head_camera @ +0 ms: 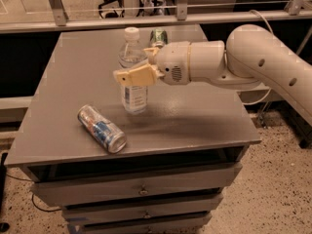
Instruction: Move blue plastic bottle near redbull can
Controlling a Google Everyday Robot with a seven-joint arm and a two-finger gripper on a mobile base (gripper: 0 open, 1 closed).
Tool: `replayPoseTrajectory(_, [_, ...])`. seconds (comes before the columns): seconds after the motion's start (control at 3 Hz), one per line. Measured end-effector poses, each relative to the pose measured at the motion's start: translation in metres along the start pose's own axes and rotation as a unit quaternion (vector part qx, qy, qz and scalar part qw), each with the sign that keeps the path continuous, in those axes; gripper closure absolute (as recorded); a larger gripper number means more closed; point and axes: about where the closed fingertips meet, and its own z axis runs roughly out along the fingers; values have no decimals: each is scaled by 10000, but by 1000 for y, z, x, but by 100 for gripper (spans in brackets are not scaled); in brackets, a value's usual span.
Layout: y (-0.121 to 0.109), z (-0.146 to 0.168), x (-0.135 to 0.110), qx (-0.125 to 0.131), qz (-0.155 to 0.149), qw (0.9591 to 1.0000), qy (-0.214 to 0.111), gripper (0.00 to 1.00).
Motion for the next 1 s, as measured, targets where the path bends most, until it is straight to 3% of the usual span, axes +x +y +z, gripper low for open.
replayPoseTrajectory(0.33, [15, 7, 3, -132, -127, 9998, -125, 100])
replayPoseTrajectory(0.67, [28, 16, 5, -344, -338, 9987, -162, 83])
replayPoseTrajectory(1.0, [37, 24, 10, -513, -465, 9975, -101, 59])
